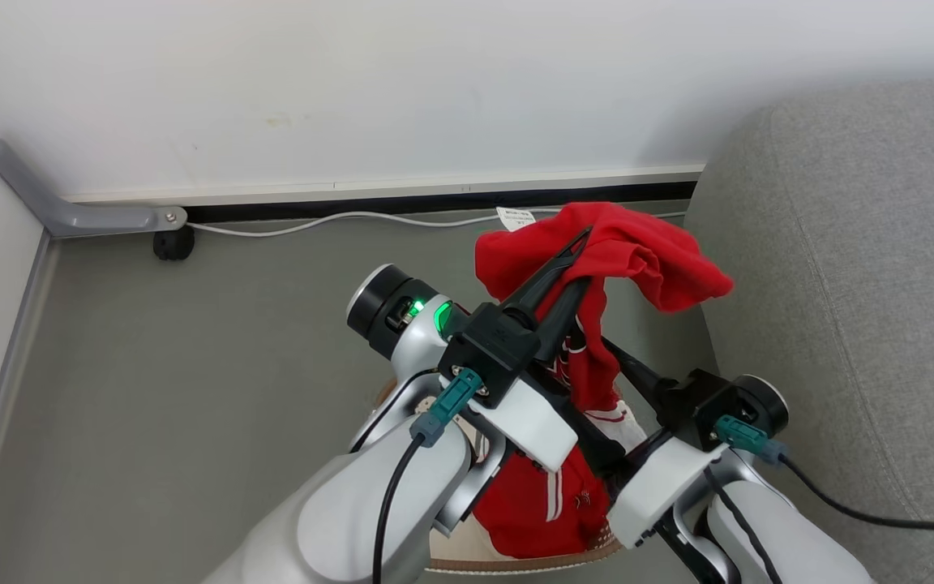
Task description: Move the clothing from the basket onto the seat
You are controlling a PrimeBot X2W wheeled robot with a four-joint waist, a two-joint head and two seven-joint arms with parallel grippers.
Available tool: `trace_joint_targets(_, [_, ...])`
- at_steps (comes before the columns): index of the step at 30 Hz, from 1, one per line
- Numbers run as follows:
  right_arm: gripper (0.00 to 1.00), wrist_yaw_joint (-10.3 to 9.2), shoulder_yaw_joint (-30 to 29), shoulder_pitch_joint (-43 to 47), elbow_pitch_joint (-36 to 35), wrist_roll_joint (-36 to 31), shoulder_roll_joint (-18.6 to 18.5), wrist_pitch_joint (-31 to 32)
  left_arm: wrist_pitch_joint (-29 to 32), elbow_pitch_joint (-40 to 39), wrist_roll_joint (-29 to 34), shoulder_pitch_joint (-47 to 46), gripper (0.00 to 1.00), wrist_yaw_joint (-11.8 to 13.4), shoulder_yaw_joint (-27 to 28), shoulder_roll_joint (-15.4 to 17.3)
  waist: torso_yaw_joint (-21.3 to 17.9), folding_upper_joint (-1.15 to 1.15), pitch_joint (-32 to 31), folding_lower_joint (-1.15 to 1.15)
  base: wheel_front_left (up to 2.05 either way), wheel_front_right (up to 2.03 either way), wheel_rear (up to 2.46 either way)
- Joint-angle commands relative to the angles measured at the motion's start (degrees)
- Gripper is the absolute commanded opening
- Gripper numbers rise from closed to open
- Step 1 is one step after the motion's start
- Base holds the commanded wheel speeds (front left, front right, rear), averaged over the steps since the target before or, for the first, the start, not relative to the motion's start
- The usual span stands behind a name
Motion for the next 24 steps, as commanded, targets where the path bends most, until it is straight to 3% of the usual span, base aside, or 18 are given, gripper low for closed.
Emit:
trace_joint_targets(1, [1.00, 0.23, 1.11, -1.97, 0.81, 0.63, 1.17, -0.34, -0.53, -1.16, -0.82, -2.96, 0.00, -0.54, 1.54, 0.28, 0.26, 0.00, 0.06, 0.00, 0.00, 0.00, 0.00])
trace_joint_targets(2, [1.00, 0.23, 1.55, -2.41, 2.15, 1.22, 1.43, -0.34, -0.54, -1.13, -0.95, -2.88, 0.00, -0.56, 1.46, 0.24, 0.36, 0.00, 0.09, 0.00, 0.00, 0.00, 0.00])
trace_joint_targets(3, [0.86, 0.23, 2.06, -2.79, 3.54, 2.15, 1.63, -0.34, -0.55, -1.05, -1.03, -2.82, 0.00, -0.56, 1.37, 0.21, 0.48, 0.00, 0.09, 0.00, 0.00, 0.00, 0.00])
trace_joint_targets(5, [0.00, 0.23, 3.06, -3.81, 5.20, 3.45, 1.68, -0.34, -0.56, -0.89, -1.21, -2.71, 0.00, -0.49, 1.24, 0.16, 0.61, 0.00, 0.12, 0.00, 0.00, 0.00, 0.00])
trace_joint_targets(13, [0.00, 0.23, 3.09, -4.80, 4.62, 6.02, 0.65, -0.34, -0.58, 0.39, -1.85, -2.14, 0.00, -0.13, 1.38, 0.05, 0.24, 0.00, 0.20, 0.00, 0.00, 0.00, 0.00])
trace_joint_targets(14, [0.00, 0.23, 3.00, -4.64, 4.33, 6.13, 0.49, -0.34, -0.59, 0.86, -2.05, -1.96, 0.28, -0.17, 1.40, 0.05, 0.10, 0.00, 0.18, 0.00, 0.00, 0.00, 0.00])
trace_joint_targets(15, [0.00, 0.23, 3.00, -4.64, 4.33, 6.13, 0.49, -0.34, -0.59, 0.86, -2.05, -1.96, 0.28, -0.17, 1.40, 0.05, 0.10, 0.00, 0.18, 0.00, 0.00, 0.00, 0.00])
trace_joint_targets(16, [0.00, 0.23, 2.91, -4.44, 4.12, 6.28, 0.34, -0.34, -0.59, 1.34, -2.11, -1.83, 1.00, -0.17, 1.40, 0.05, -0.05, 0.00, 0.14, 0.00, 0.00, 0.00, 0.00])
trace_joint_targets(24, [0.00, 0.23, 2.32, -3.47, 2.90, 6.97, -0.42, -0.34, -0.59, 4.09, -1.88, -0.94, 1.00, -0.62, 1.70, 0.19, -1.13, 0.00, -0.07, 0.00, 0.00, 0.00, 0.00])
